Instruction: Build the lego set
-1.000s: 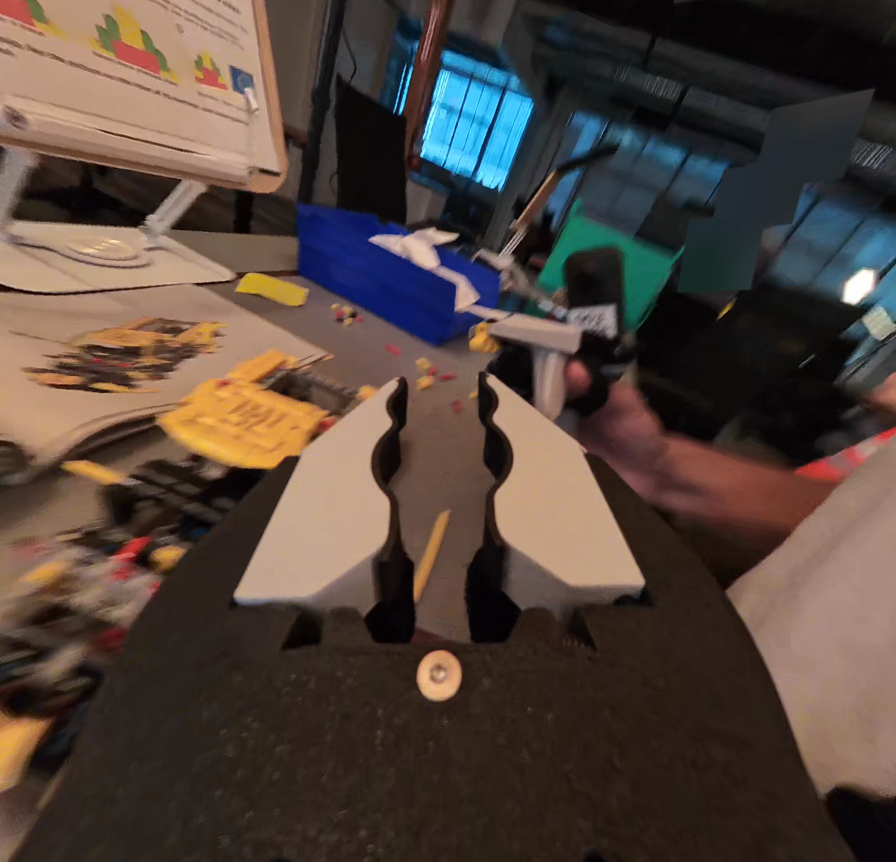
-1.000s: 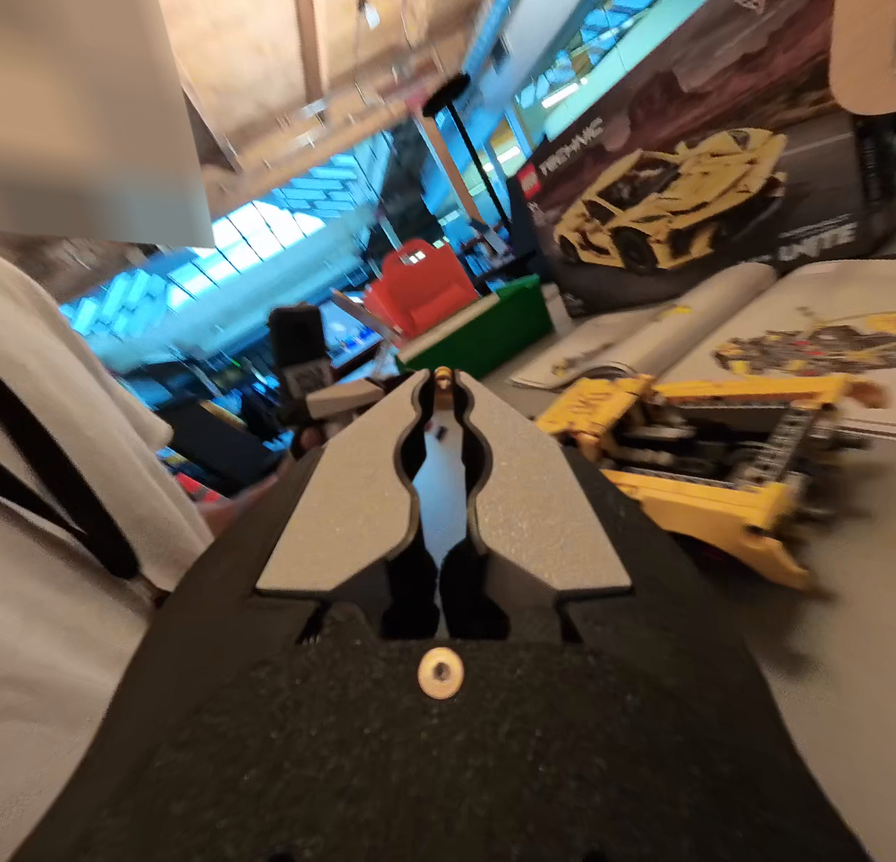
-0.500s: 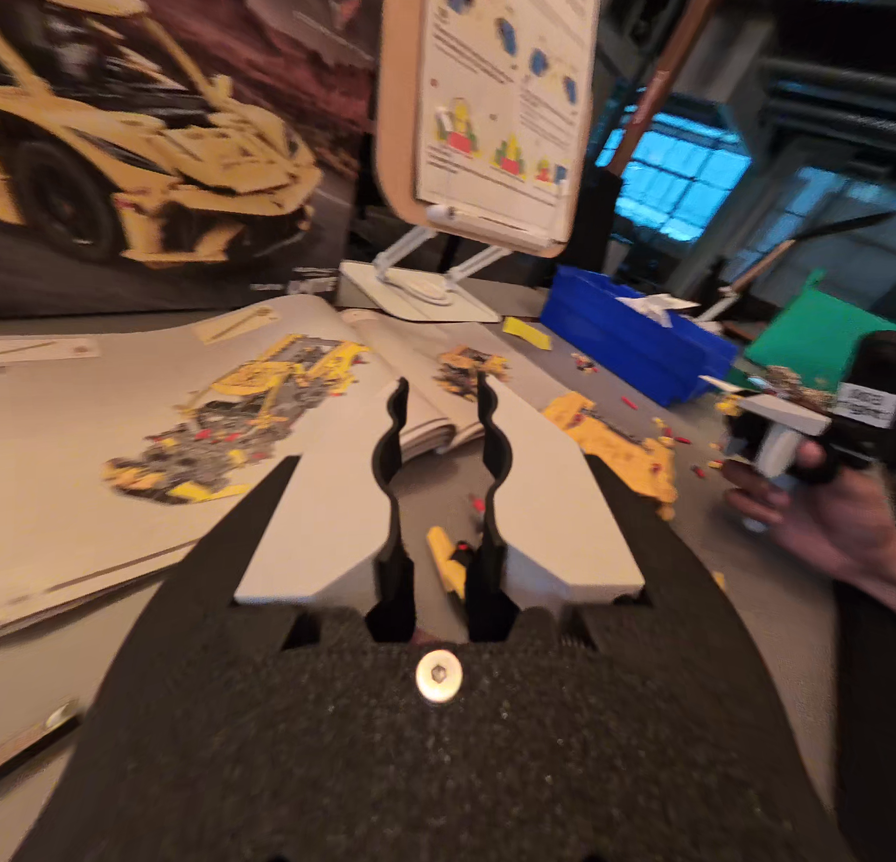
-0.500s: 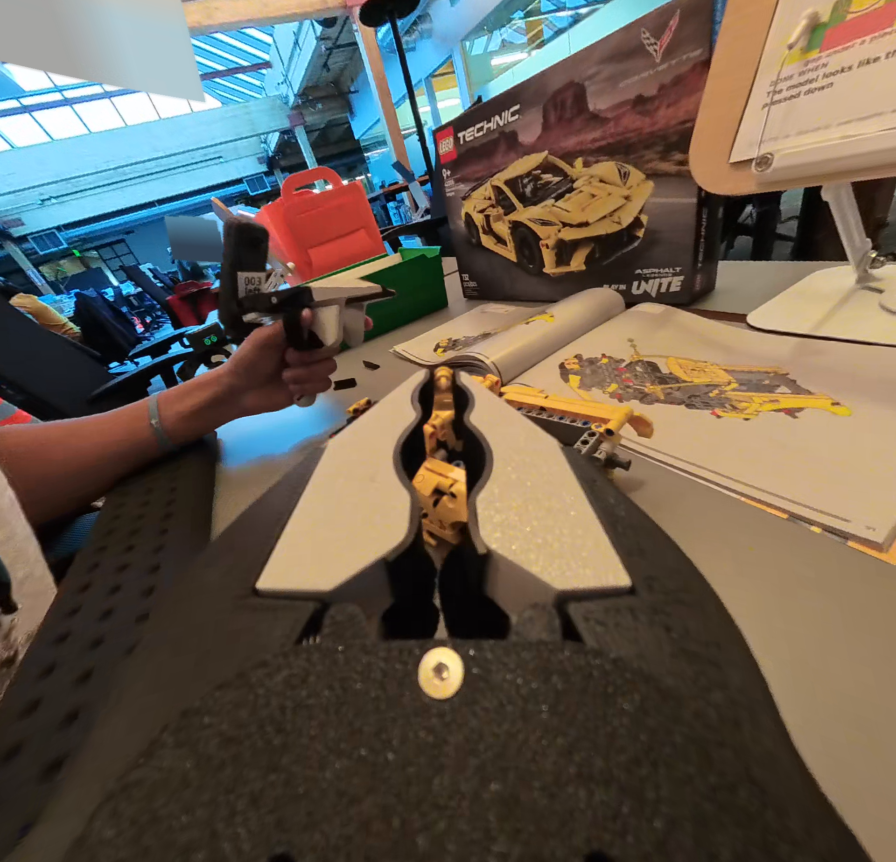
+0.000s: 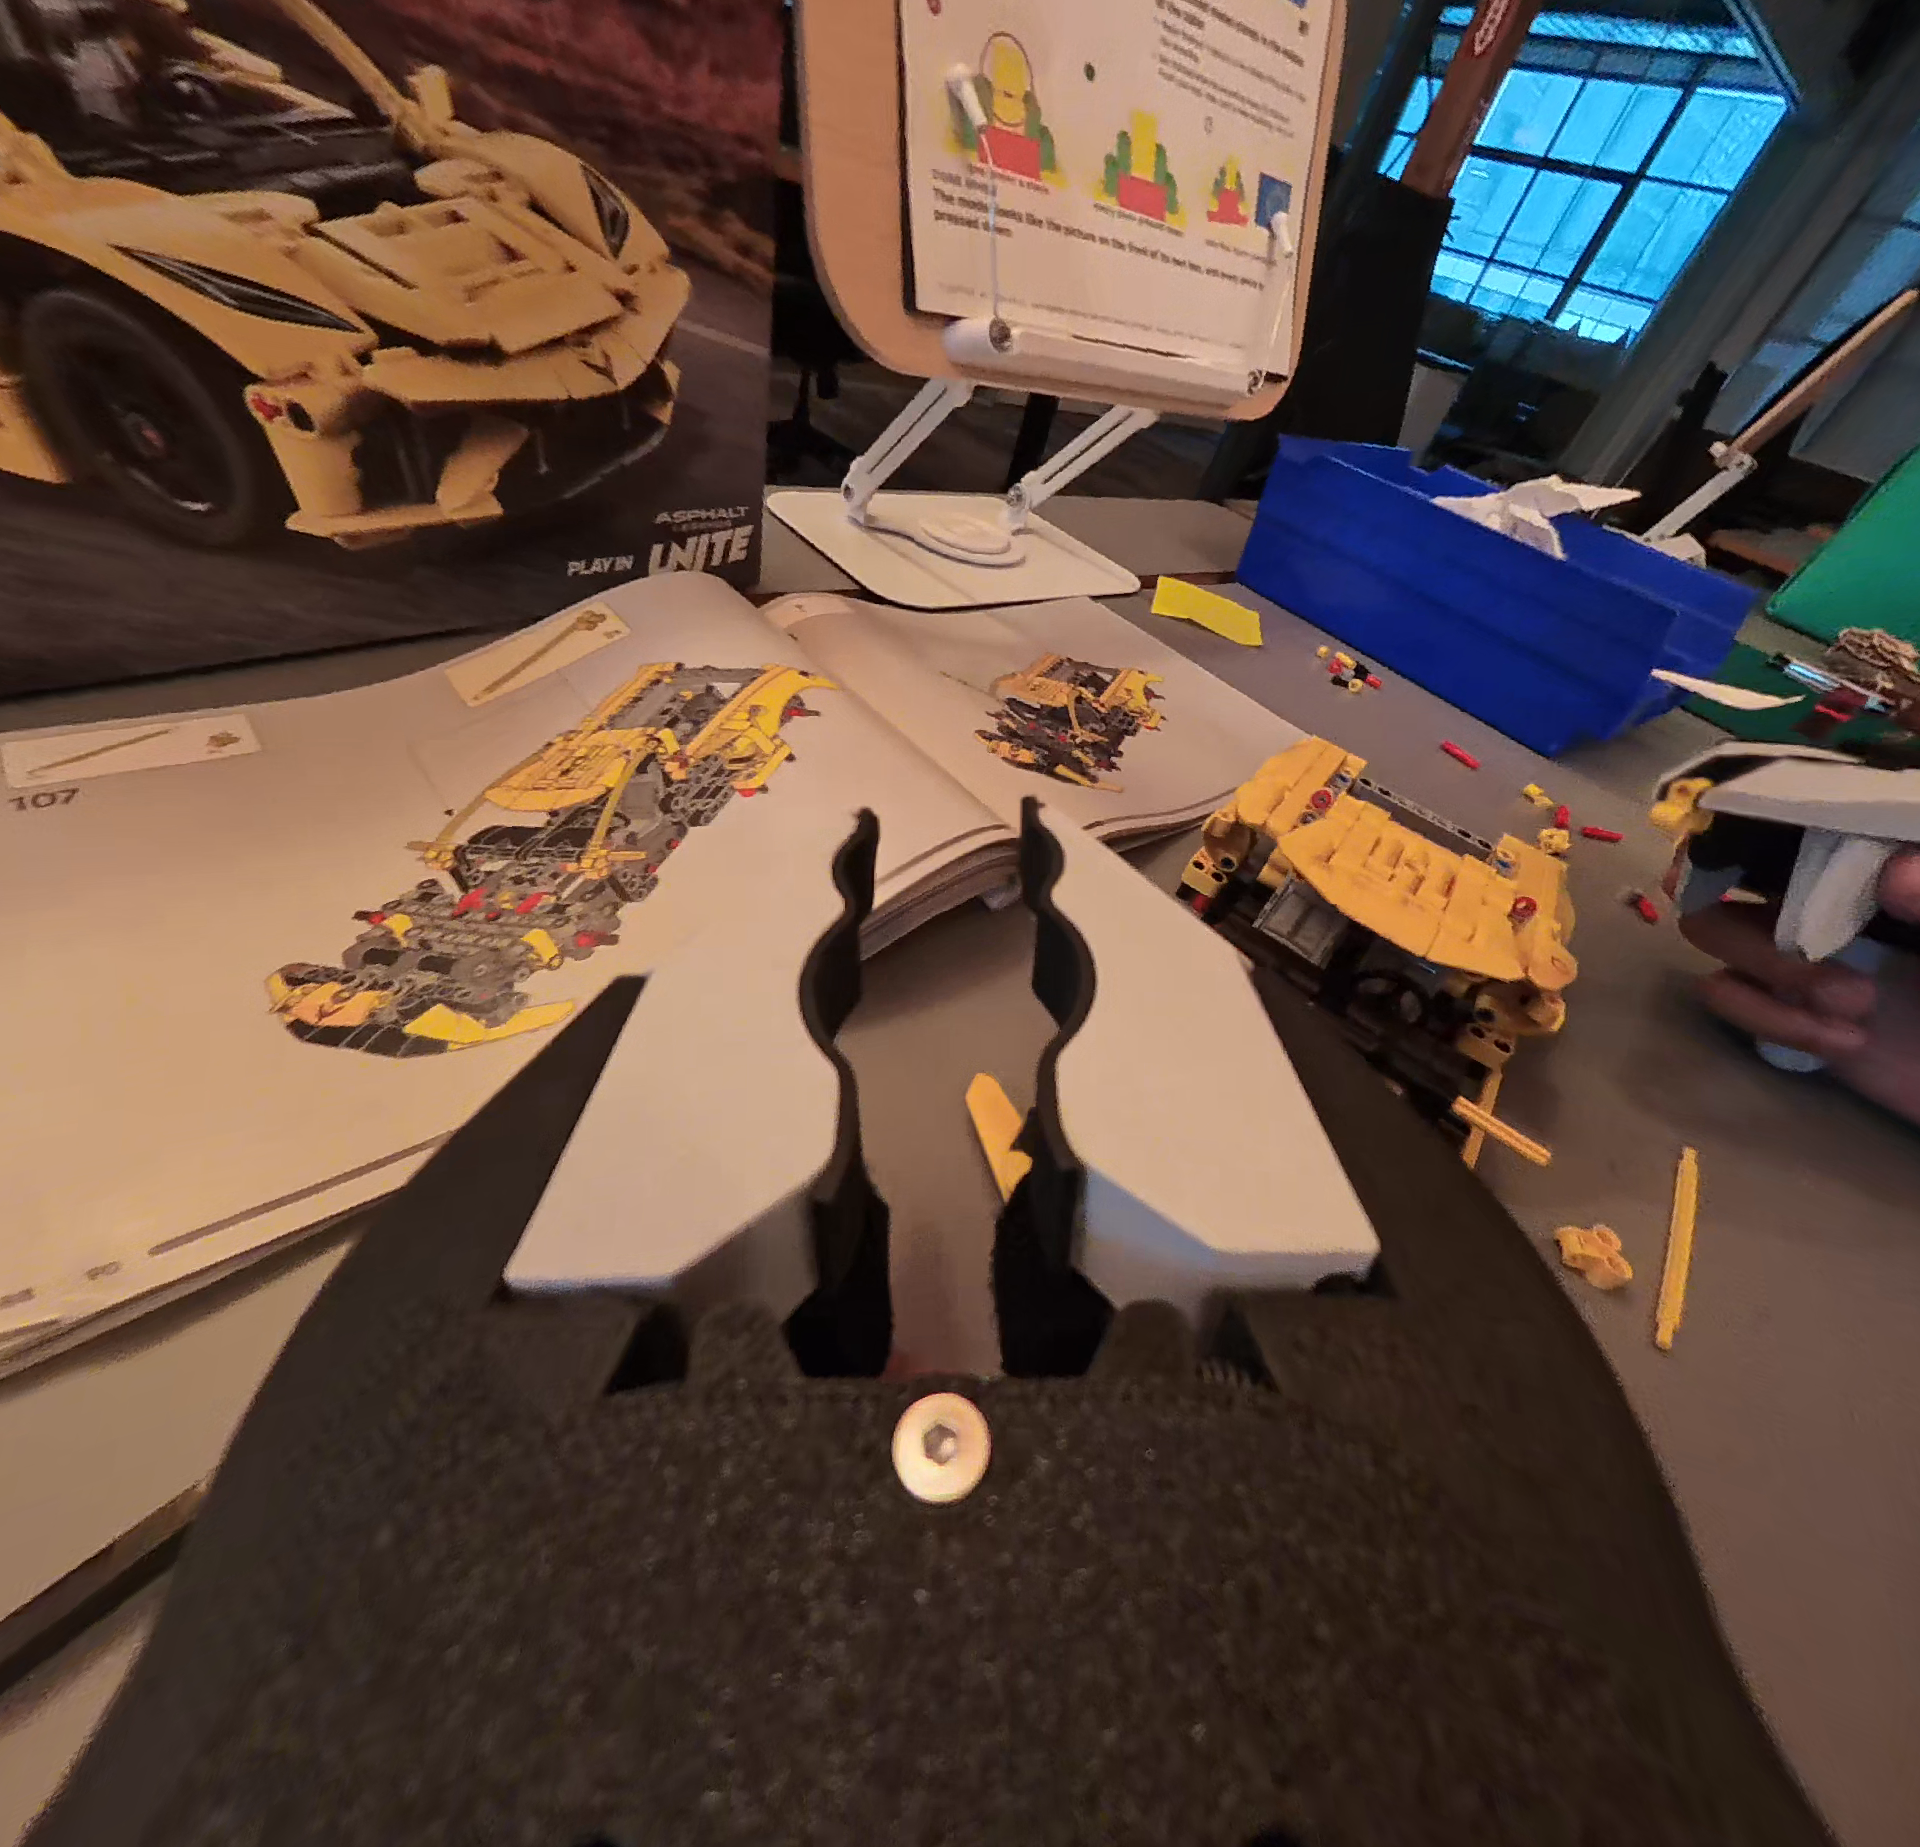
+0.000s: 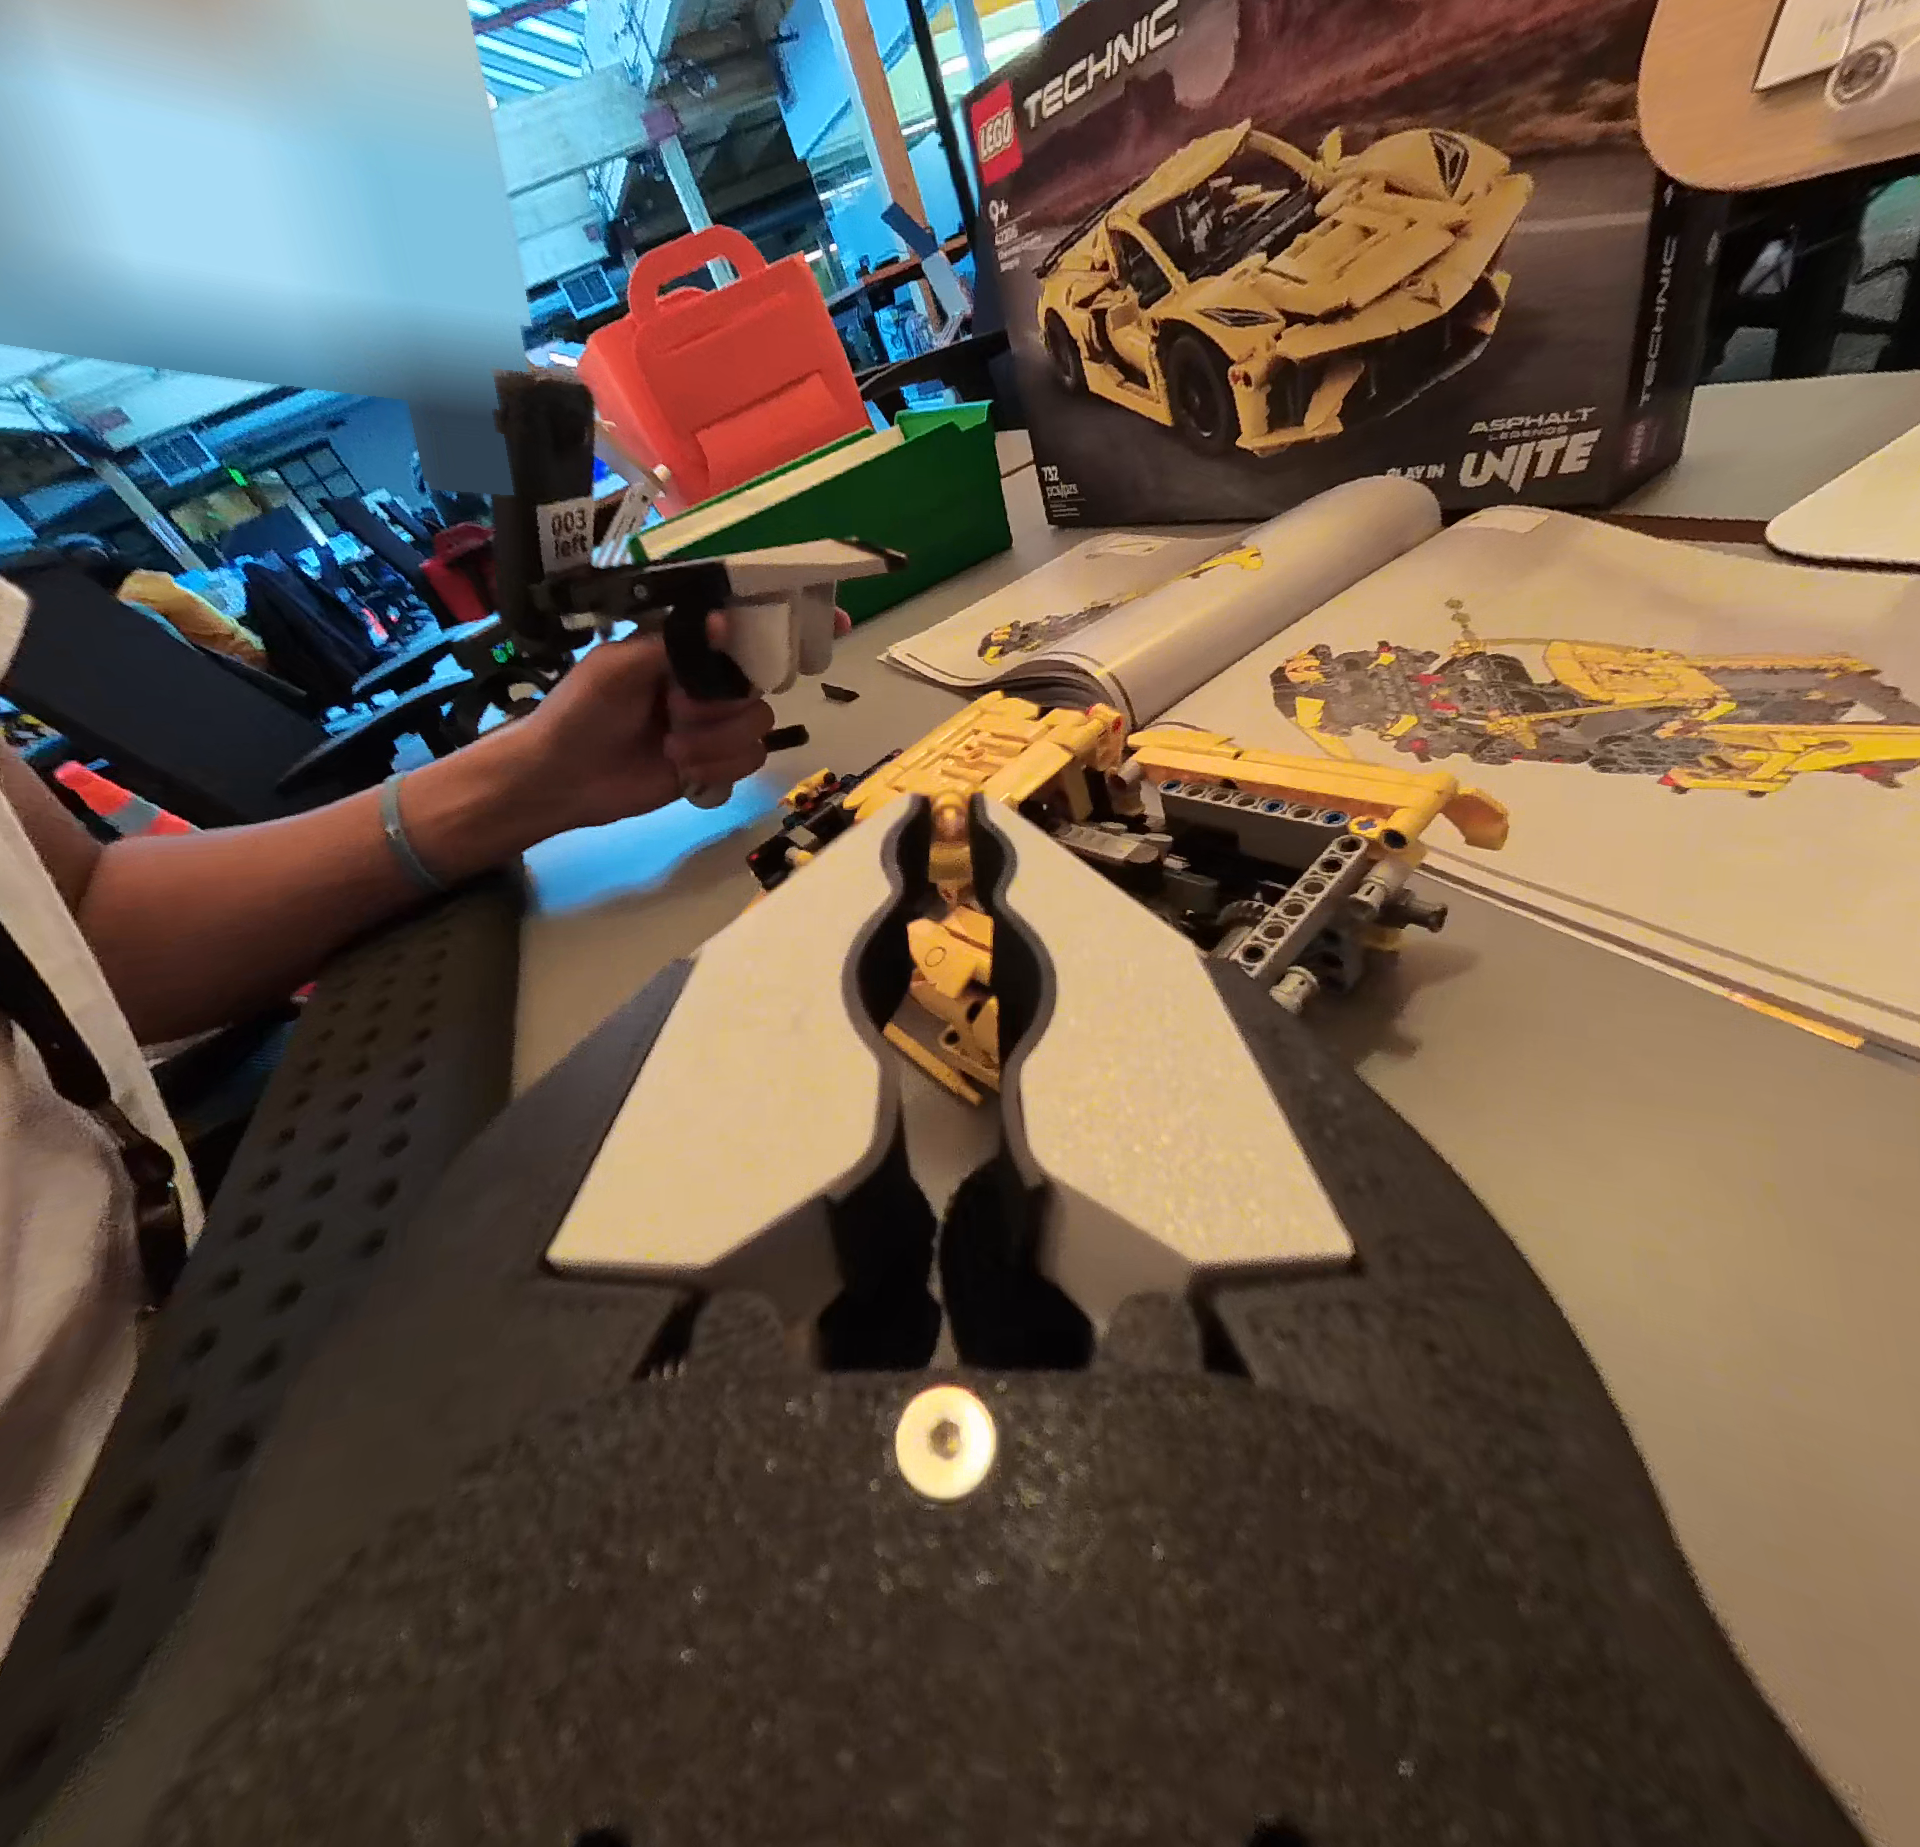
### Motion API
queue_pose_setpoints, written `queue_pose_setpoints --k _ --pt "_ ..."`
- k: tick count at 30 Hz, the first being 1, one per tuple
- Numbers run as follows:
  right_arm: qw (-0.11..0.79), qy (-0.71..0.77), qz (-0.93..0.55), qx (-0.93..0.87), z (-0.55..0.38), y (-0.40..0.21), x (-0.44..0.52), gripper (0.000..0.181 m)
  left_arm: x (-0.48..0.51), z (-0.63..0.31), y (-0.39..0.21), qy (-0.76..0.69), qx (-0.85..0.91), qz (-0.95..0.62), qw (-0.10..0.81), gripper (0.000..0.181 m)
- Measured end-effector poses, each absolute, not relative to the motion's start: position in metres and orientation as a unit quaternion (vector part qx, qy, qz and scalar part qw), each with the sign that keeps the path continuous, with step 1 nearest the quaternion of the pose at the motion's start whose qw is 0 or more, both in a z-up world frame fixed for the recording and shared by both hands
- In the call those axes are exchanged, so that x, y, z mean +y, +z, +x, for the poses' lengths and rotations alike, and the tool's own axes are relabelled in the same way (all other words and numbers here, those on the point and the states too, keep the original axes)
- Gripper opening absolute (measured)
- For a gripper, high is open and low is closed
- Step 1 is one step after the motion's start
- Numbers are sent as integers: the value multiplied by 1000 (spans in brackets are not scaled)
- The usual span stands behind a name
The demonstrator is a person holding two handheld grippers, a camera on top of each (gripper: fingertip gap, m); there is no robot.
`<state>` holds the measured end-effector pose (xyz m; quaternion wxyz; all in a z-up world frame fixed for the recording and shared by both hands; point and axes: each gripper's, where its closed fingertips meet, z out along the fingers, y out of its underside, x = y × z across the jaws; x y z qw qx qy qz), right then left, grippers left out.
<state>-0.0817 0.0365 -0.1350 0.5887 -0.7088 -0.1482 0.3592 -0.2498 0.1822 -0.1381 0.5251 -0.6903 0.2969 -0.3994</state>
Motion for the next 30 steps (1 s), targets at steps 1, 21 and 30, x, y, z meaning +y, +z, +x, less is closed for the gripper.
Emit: queue_pose_setpoints --k 1,21,30 --pt "588 368 -706 -140 -80 -134 37 6 180 -248 -137 -398 303 -686 528 27" --pt "569 472 -668 -88 -77 -102 -21 6 -16 -161 -161 -423 626 -570 324 29" --pt "570 478 -664 -78 -71 -100 -20 6 -33 -140 -205 -297 703 -595 252 28"
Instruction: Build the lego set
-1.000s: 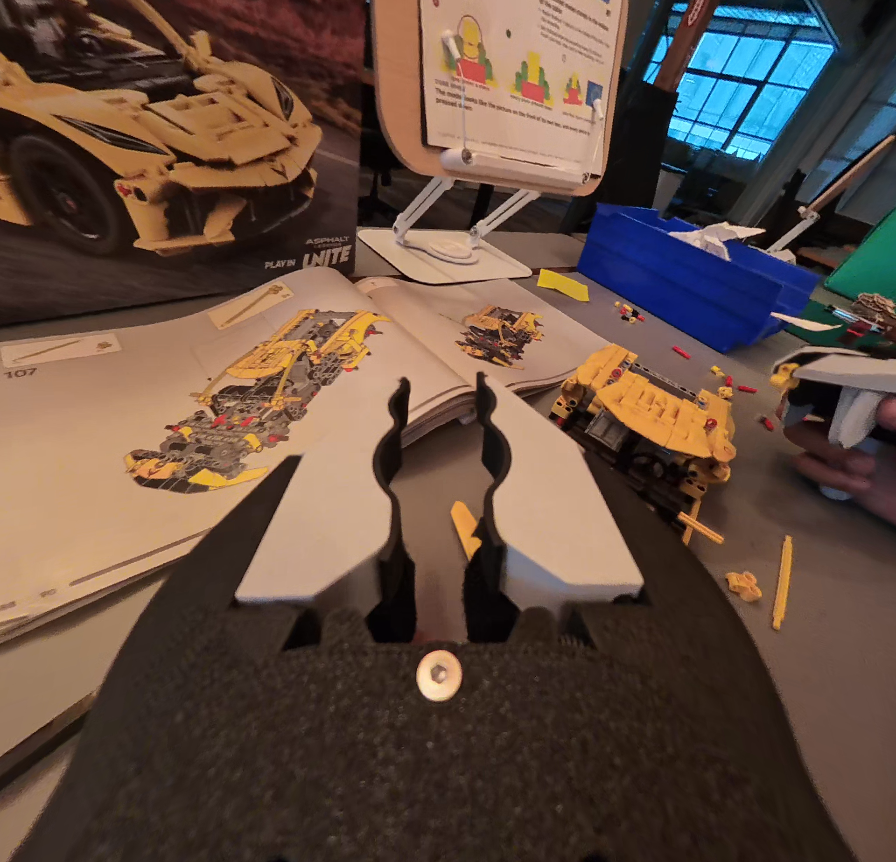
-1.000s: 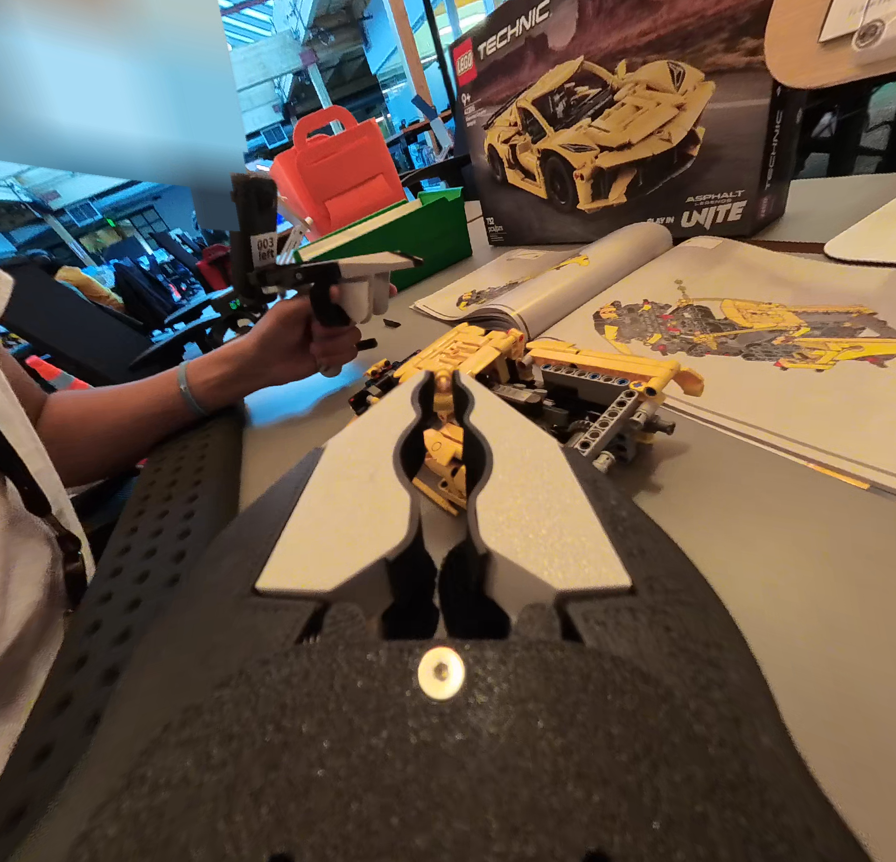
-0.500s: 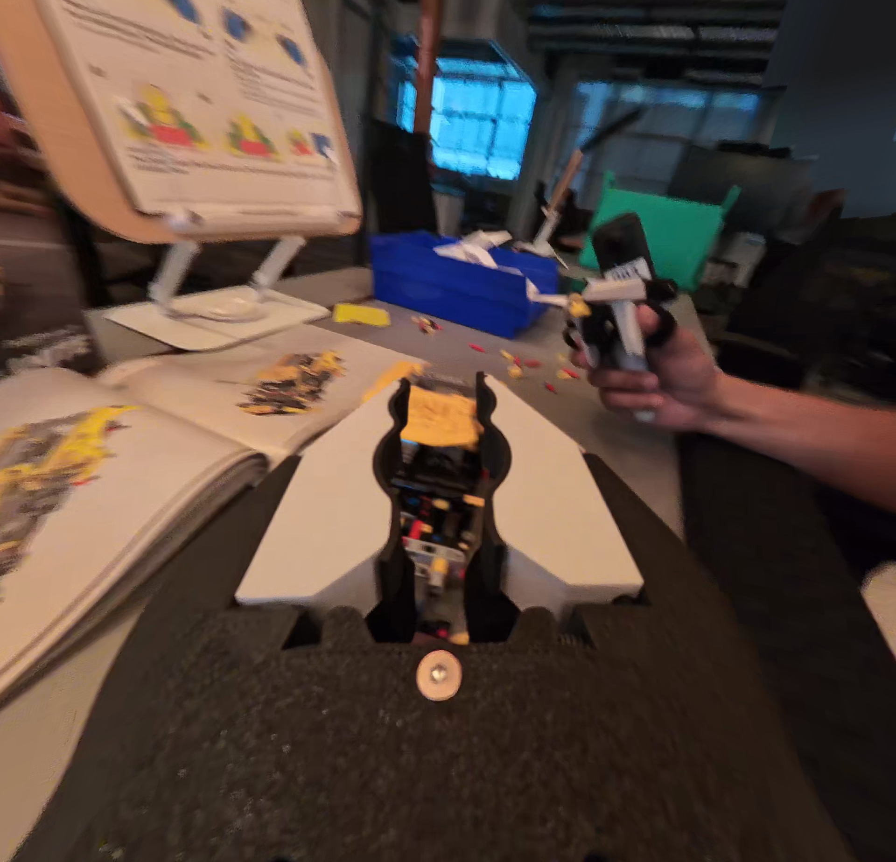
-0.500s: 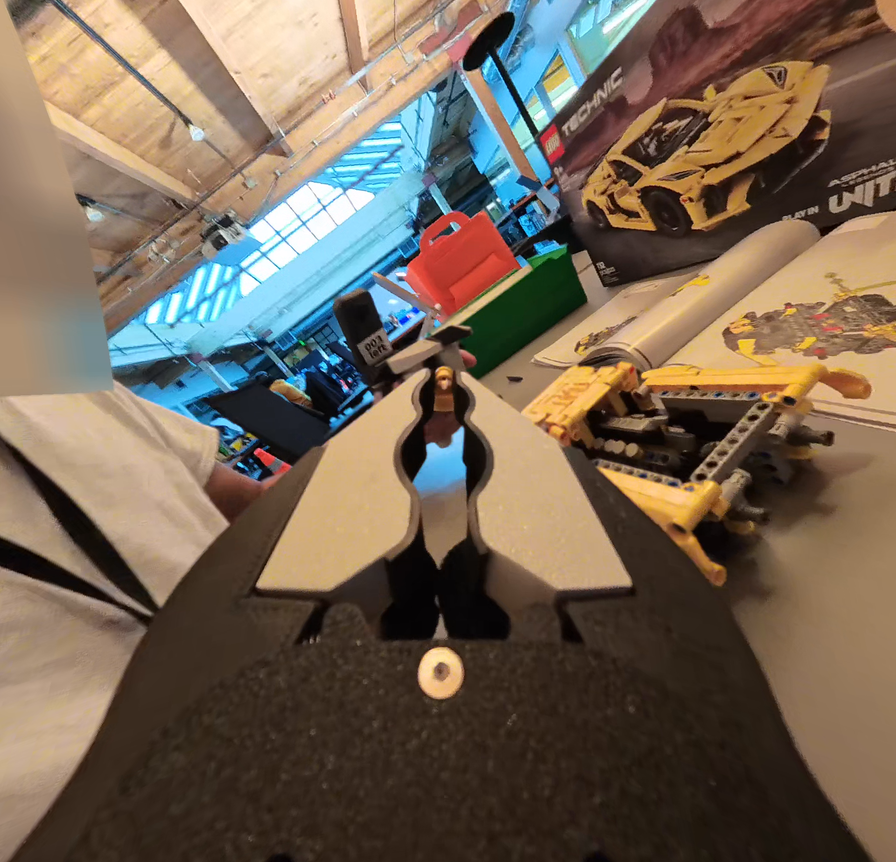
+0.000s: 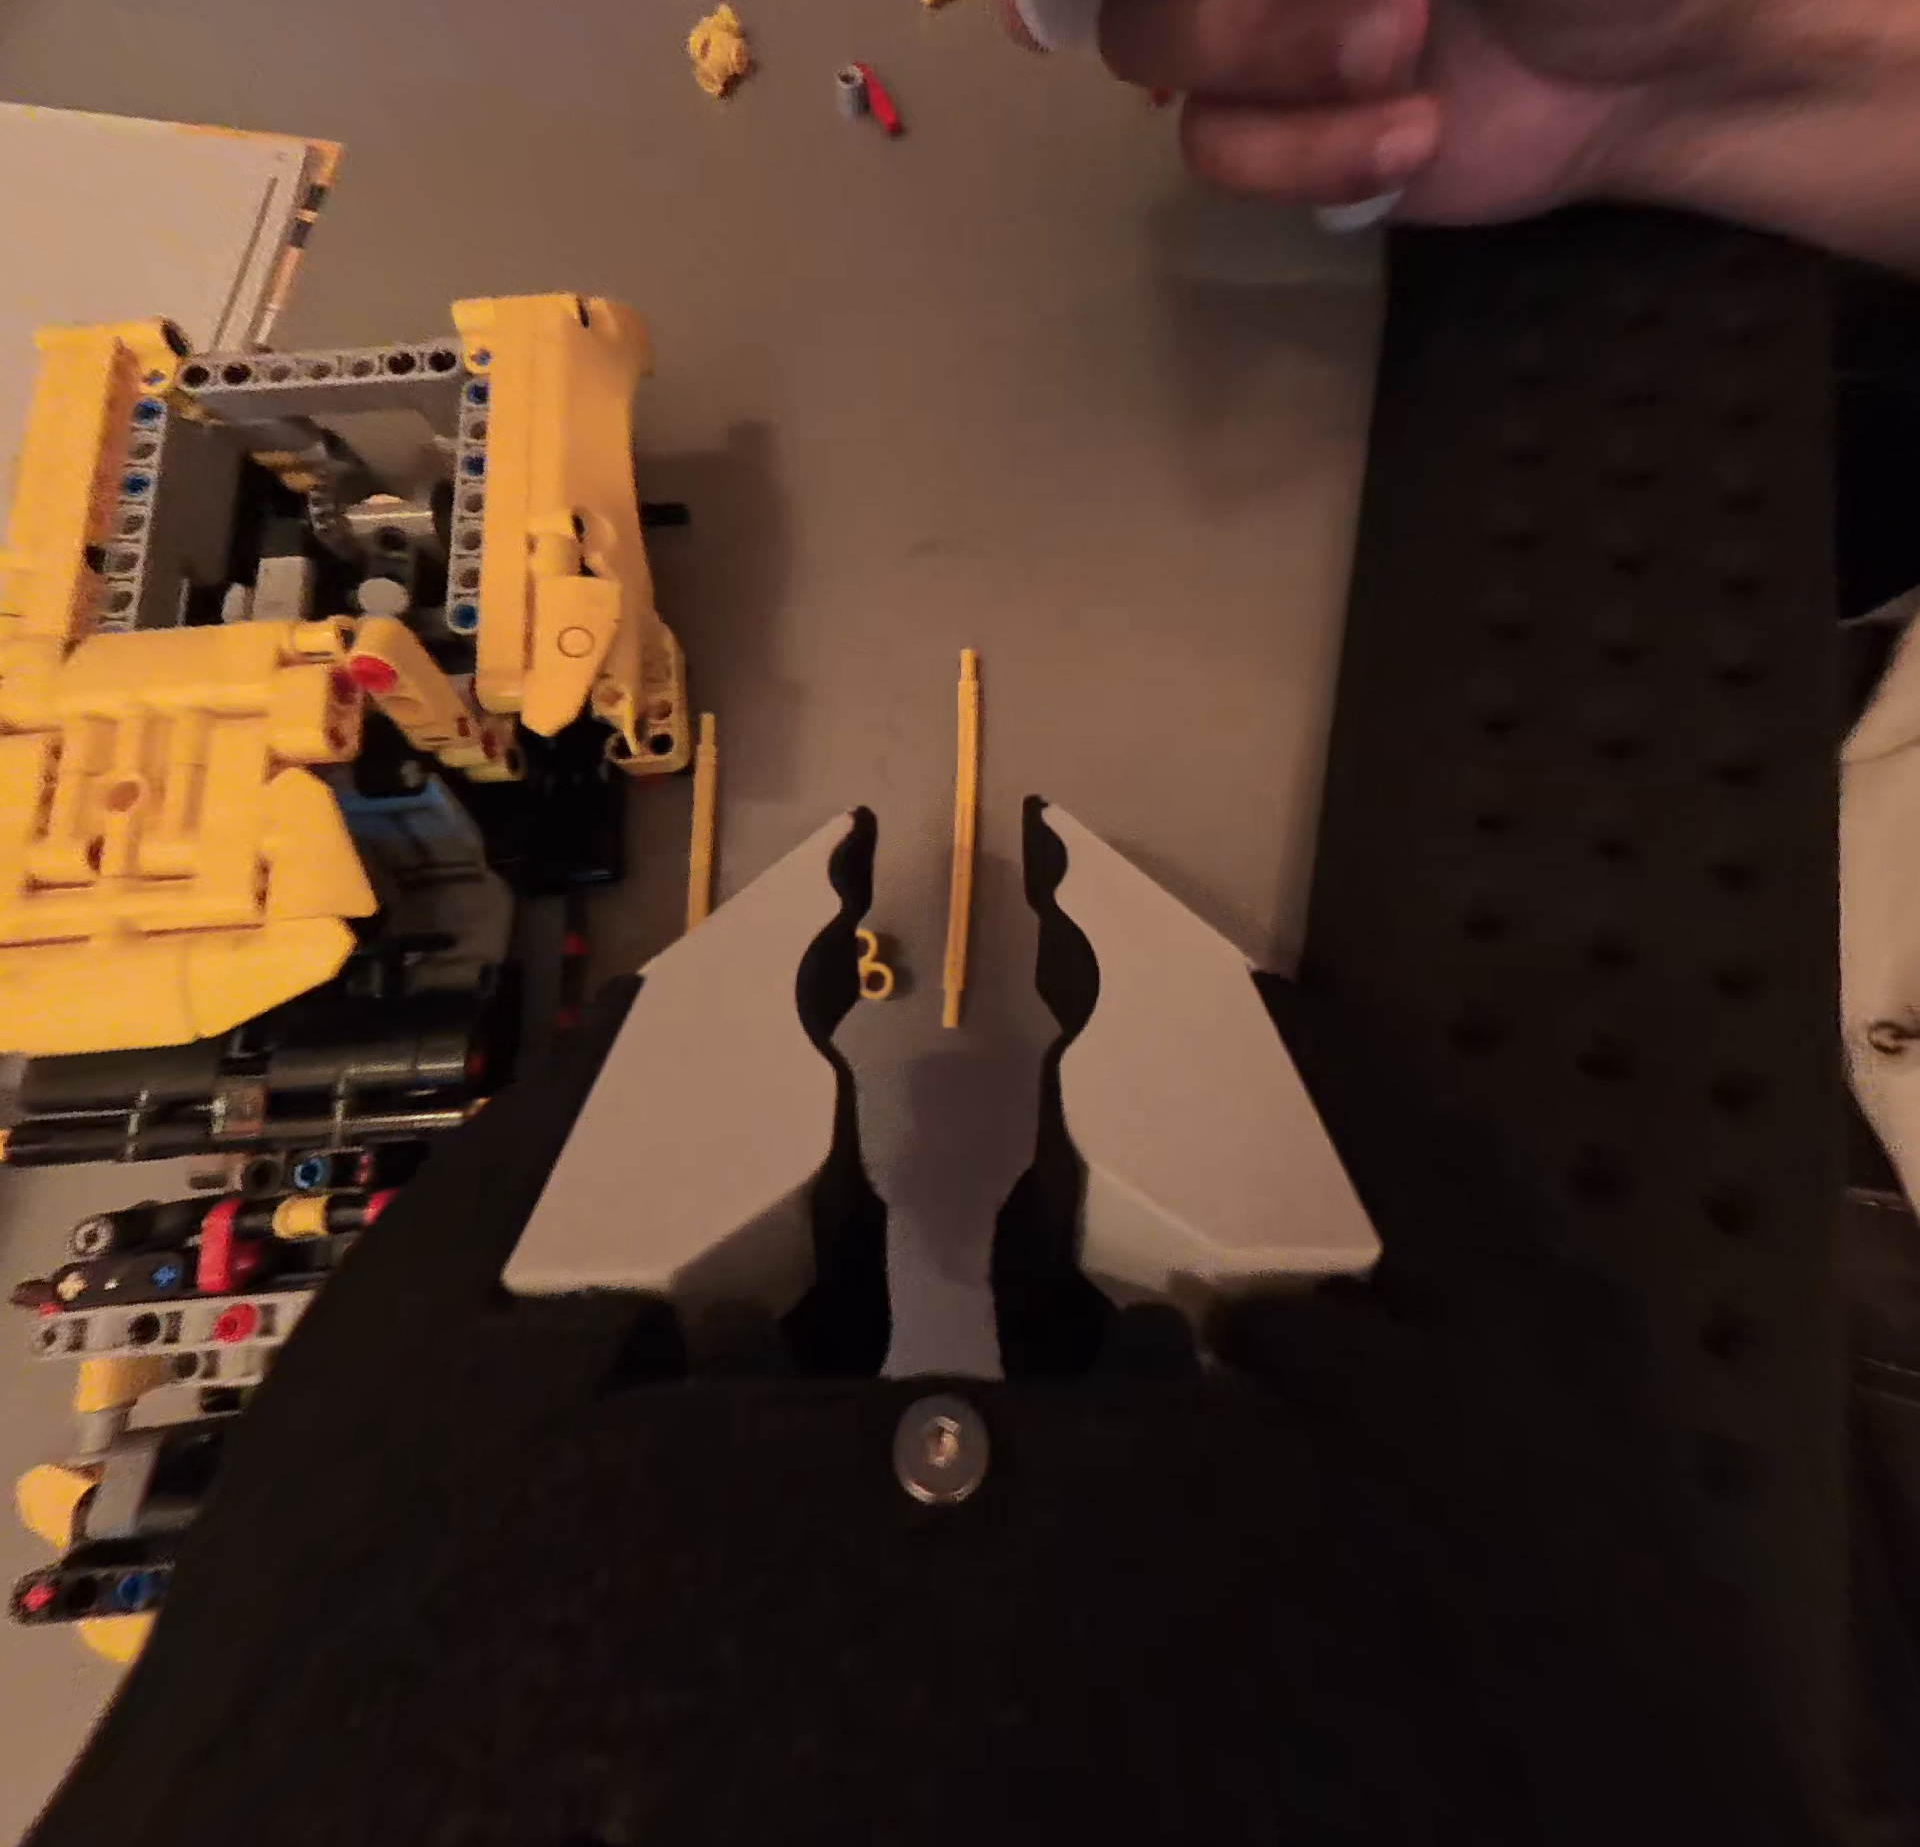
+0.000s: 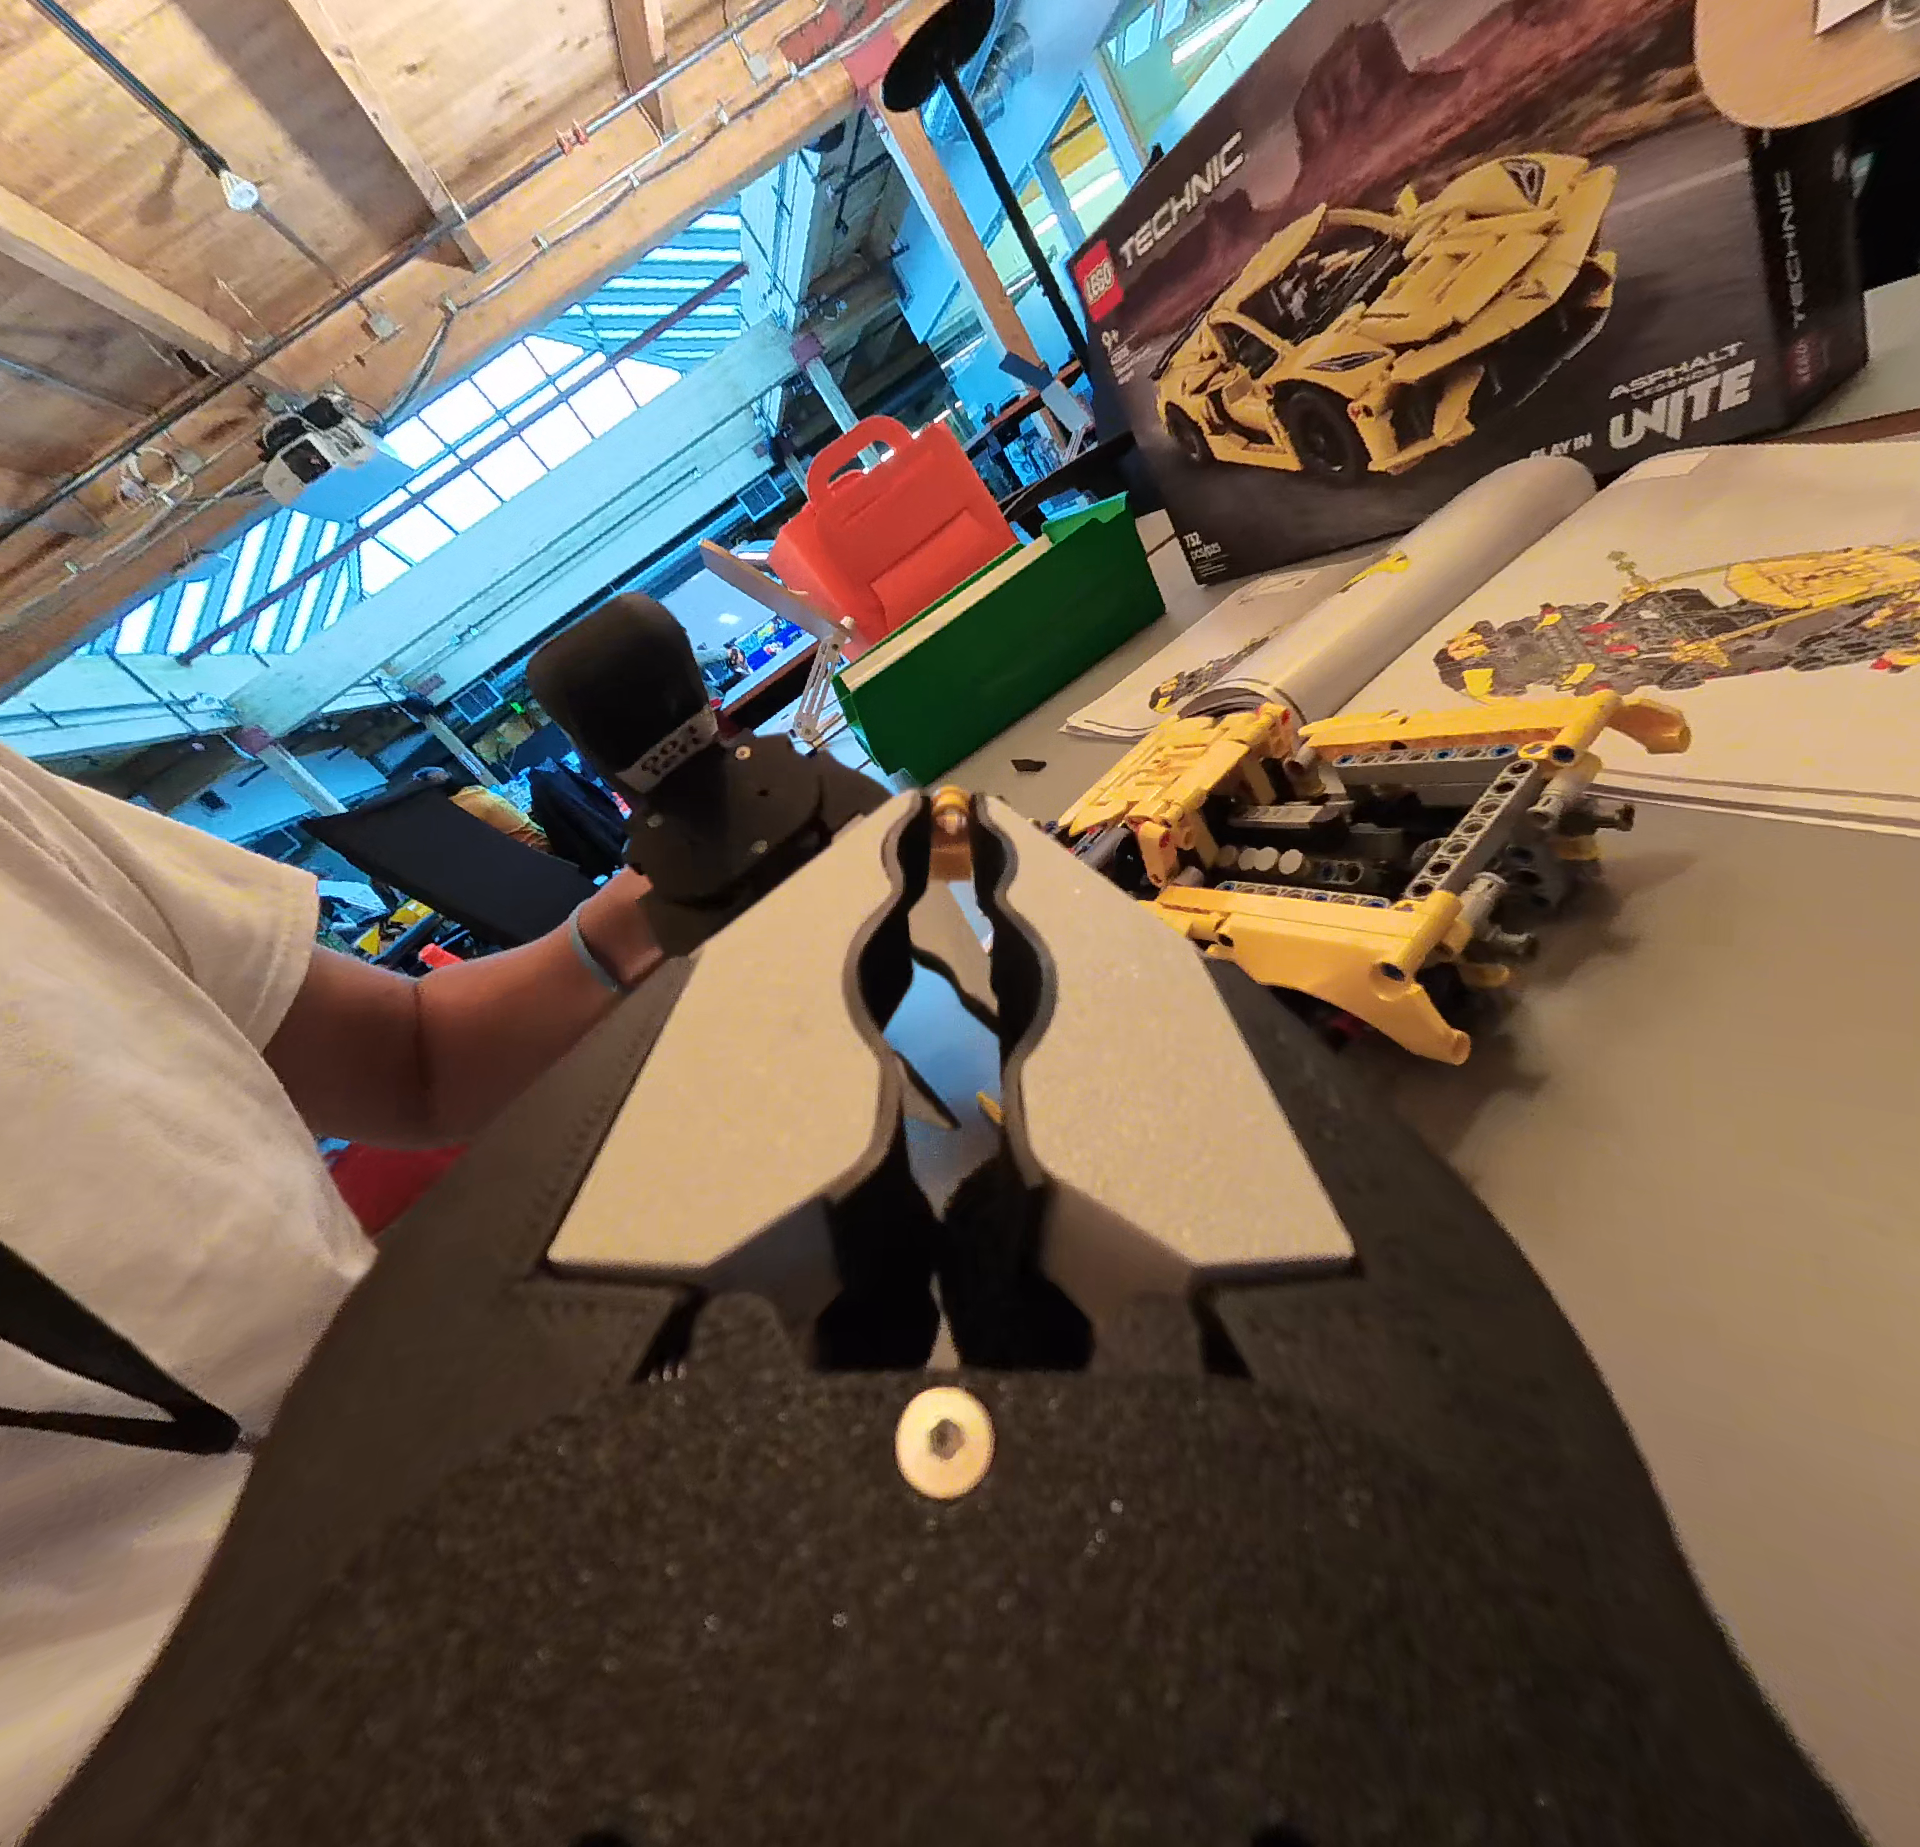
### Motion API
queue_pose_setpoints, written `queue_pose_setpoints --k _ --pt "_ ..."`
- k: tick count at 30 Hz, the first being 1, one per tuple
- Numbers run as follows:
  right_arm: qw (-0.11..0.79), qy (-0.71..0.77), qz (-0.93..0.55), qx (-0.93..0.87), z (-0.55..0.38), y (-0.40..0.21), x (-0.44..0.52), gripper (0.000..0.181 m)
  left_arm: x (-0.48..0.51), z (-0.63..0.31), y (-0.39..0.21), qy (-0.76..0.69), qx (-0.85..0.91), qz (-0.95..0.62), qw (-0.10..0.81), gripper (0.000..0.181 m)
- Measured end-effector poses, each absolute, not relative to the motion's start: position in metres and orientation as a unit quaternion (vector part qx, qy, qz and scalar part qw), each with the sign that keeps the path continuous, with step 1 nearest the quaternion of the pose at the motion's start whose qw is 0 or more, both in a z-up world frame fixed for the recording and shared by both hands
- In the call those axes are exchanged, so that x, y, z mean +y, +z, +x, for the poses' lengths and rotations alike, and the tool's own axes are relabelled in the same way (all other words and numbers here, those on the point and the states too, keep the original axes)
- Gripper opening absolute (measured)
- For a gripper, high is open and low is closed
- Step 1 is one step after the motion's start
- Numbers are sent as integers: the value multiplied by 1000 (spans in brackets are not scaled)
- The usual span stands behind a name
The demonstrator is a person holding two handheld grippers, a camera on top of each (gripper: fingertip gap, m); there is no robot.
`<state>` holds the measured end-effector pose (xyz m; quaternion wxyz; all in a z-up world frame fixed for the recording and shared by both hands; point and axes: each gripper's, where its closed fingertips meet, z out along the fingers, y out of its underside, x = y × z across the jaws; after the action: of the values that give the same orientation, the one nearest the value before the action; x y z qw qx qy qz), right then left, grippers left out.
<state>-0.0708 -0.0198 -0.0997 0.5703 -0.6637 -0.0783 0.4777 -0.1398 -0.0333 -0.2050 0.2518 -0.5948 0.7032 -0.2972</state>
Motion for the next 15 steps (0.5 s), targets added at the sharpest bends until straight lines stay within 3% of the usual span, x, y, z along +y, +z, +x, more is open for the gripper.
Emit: queue_pose_setpoints --k 9,12,15 --pt "568 489 -659 -65 -66 -100 -18 6 -39 -122 -227 -292 712 -606 203 24" --pt "570 493 -655 -54 -61 -99 -17 6 -44 -115 -231 -290 716 -595 222 5" --pt "566 493 -659 -48 -59 -102 -16 6 -42 -114 -230 -248 744 -558 273 3"
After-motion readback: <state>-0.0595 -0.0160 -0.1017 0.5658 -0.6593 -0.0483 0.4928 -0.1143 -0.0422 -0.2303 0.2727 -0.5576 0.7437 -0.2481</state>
